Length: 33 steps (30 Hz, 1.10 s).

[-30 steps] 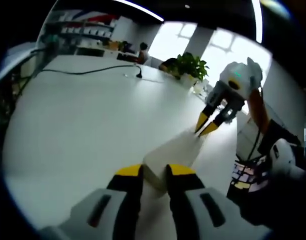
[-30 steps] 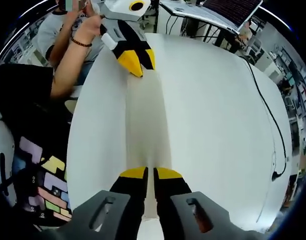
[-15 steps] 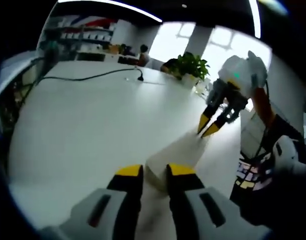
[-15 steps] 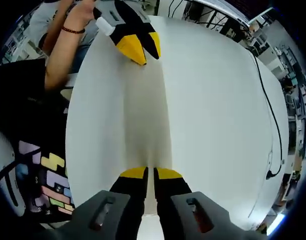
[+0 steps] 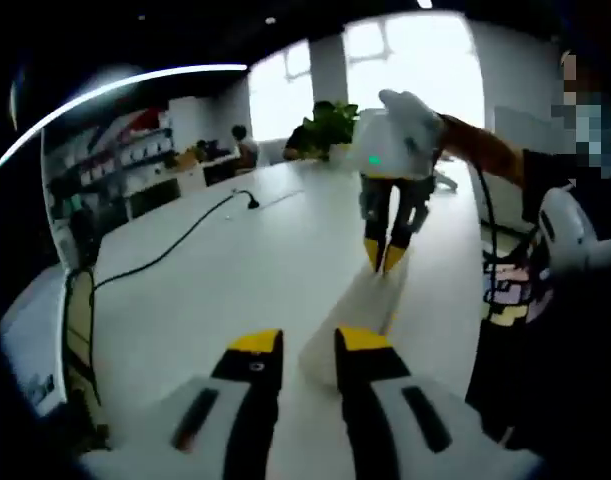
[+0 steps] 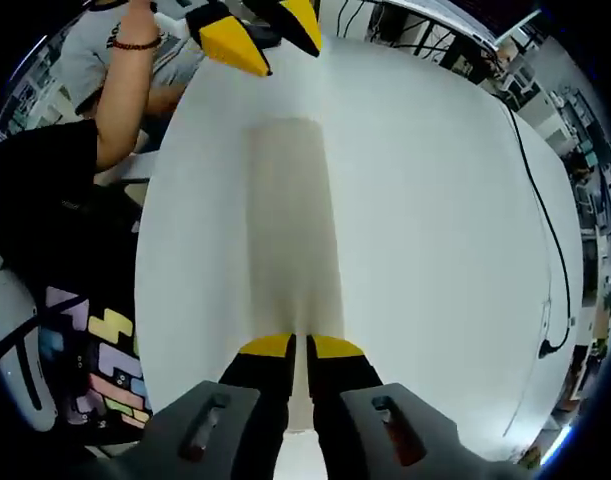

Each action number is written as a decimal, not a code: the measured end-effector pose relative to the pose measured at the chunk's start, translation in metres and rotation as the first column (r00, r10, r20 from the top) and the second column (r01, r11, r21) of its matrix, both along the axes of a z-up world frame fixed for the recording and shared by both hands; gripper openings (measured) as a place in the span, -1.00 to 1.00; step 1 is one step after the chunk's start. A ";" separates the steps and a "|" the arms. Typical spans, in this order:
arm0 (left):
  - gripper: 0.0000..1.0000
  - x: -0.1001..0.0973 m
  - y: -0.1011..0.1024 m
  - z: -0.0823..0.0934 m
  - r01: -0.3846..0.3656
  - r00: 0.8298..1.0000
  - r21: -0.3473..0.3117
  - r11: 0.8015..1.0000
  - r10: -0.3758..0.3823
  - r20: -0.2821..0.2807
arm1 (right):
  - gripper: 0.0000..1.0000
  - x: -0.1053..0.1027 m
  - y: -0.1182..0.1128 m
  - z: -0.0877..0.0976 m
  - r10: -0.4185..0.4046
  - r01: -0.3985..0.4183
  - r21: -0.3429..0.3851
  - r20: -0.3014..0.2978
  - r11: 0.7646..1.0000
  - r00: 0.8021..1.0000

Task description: Arrange the utensils inside the cutlery case until each visible utensil rests in its matching compartment.

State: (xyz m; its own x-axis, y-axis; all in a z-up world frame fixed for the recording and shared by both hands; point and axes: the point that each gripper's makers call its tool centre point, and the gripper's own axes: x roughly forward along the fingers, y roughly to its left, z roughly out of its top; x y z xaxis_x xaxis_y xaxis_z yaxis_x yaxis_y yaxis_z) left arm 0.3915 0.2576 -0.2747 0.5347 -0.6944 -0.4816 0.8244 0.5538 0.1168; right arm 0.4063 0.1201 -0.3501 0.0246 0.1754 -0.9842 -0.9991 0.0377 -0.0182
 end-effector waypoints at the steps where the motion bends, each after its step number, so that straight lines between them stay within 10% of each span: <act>1: -0.49 0.000 -0.004 0.010 0.038 0.999 0.021 0.999 -0.039 0.037 | -0.94 0.000 -0.001 0.000 -0.001 0.001 0.007 -0.007 1.000 1.000; 9: -0.54 -0.008 -0.018 0.027 0.150 0.987 0.183 0.972 -0.159 0.036 | -0.97 0.004 0.000 0.001 0.004 -0.004 0.032 -0.010 0.999 1.000; 17: -0.53 -0.006 -0.020 -0.009 0.246 0.969 0.438 0.865 -0.210 -0.129 | -0.99 0.004 -0.001 0.002 0.009 -0.010 0.018 0.007 1.000 1.000; 33: -0.53 -0.001 -0.022 -0.058 0.332 0.938 0.600 0.728 -0.192 -0.287 | -1.00 0.001 -0.002 0.000 -0.001 0.001 0.040 -0.010 0.999 1.000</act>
